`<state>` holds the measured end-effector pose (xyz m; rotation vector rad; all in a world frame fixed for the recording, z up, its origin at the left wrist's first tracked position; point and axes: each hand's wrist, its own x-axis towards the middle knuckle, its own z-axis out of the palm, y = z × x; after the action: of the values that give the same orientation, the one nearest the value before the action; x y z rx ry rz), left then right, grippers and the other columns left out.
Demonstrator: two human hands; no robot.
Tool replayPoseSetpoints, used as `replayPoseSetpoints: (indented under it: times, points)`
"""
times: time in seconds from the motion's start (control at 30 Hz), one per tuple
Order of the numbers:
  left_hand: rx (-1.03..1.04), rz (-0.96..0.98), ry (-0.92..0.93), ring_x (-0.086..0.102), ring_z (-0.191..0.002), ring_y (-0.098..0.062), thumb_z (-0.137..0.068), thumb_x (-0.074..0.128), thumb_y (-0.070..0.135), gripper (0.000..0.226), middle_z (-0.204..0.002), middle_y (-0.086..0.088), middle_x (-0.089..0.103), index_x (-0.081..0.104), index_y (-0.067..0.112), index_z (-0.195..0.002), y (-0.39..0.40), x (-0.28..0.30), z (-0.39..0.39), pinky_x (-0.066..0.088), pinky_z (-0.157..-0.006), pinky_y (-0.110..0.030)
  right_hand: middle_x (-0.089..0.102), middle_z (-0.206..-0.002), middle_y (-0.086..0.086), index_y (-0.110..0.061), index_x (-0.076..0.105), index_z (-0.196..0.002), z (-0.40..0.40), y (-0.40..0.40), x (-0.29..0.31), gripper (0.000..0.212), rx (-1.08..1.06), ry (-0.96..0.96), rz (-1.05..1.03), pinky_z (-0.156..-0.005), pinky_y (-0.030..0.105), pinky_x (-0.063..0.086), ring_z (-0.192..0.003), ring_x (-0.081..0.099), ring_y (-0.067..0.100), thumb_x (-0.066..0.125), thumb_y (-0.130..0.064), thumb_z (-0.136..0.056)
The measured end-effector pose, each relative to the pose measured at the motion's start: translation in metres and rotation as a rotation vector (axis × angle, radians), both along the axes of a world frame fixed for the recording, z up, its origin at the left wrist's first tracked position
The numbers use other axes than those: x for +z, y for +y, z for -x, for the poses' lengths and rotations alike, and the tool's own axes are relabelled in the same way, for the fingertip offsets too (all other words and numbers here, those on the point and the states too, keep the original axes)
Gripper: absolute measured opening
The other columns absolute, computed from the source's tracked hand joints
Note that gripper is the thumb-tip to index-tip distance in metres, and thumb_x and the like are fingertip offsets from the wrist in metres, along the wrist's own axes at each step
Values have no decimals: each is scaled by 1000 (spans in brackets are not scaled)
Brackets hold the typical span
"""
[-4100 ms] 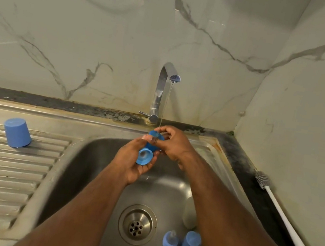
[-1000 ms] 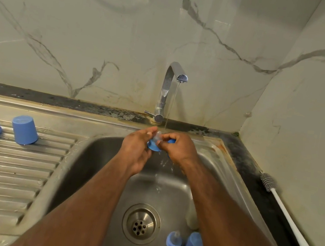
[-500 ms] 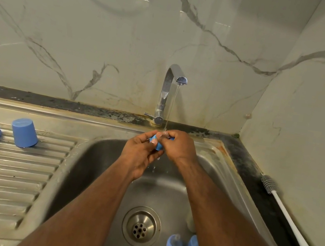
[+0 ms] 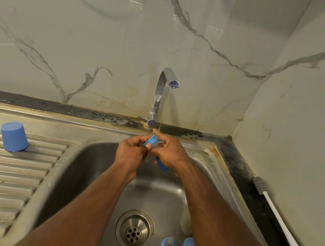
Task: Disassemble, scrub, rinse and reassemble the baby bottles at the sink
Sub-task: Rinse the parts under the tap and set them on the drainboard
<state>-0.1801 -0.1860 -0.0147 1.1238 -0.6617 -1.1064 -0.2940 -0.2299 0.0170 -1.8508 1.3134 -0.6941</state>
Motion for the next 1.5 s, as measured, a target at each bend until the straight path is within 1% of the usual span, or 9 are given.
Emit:
replayPoseSetpoints:
  times: [0.2, 0.33, 0.47, 0.77, 1.0, 1.13, 1.23, 1.37, 1.5]
  points:
    - [37, 26, -97, 73, -92, -22, -91, 68, -6, 25, -95, -5, 78, 78, 17, -94, 4, 4, -7, 59, -77, -27, 70, -89, 3, -25, 61, -107, 5, 1, -8, 30, -58, -25, 154, -67, 30, 57, -72, 68, 18, 80, -23, -83]
    - [1, 44, -8, 72, -102, -21, -95, 67, 1, 30, -109, 1, 75, 68, 21, -117, 6, 4, -7, 59, -93, -40, 69, -93, -4, -28, 60, -89, 1, 0, -13, 28, -133, -121, 199, -75, 33, 58, -82, 66, 17, 86, -24, -77]
    - [-33, -46, 96, 68, -97, -26, -103, 55, 7, 25, -109, -12, 75, 68, 19, -121, 7, 4, -7, 55, -96, -49, 69, -98, -8, -24, 70, -102, 0, 0, -16, 24, -167, -43, 298, -84, 28, 55, -87, 65, 11, 82, -24, -81]
    - [-100, -189, 337, 72, -103, -31, -108, 48, 24, 28, -116, -18, 72, 67, 8, -121, 10, 5, -9, 62, -84, -39, 68, -95, -12, -31, 70, -98, 5, 9, -16, 20, -139, 64, 305, -82, 27, 53, -88, 64, 10, 79, -25, -82]
    - [-75, -89, 488, 72, -88, -20, -105, 48, 2, 27, -115, -20, 73, 66, 8, -124, 6, 8, -6, 62, -79, -29, 66, -90, -5, -20, 68, -117, 2, 6, 6, 29, -103, -117, 147, -62, 38, 62, -62, 64, 16, 67, -14, -89]
    - [-43, -127, 427, 69, -82, -18, -102, 50, -4, 29, -108, -17, 74, 70, 9, -118, 4, 5, -10, 63, -72, -26, 69, -112, -1, -21, 65, -132, 4, -2, 12, 43, -13, -129, -20, -62, 34, 60, -75, 68, 19, 65, -14, -90]
    - [-101, -128, 376, 70, -85, -19, -101, 50, -5, 29, -102, -15, 76, 73, 5, -114, 5, 5, -6, 61, -75, -26, 71, -117, -2, -23, 70, -126, 7, -11, 12, 37, 16, 76, 134, -73, 32, 58, -90, 68, 17, 73, -28, -89]
    - [-168, -100, 435, 70, -92, -23, -102, 51, 2, 24, -103, -17, 76, 72, 1, -113, 7, 10, 0, 57, -94, -35, 74, -84, -8, -25, 79, -91, 6, -12, 15, 21, -71, 278, 350, -72, 32, 54, -76, 66, 12, 73, -45, -86]
    - [-178, -49, 539, 74, -100, -29, -106, 52, 19, 30, -112, -23, 73, 65, -4, -120, 9, 13, 0, 61, -88, -37, 71, -77, -5, -22, 79, -89, -2, -9, 15, 19, -121, 395, 368, -74, 35, 57, -71, 65, 14, 65, -34, -92]
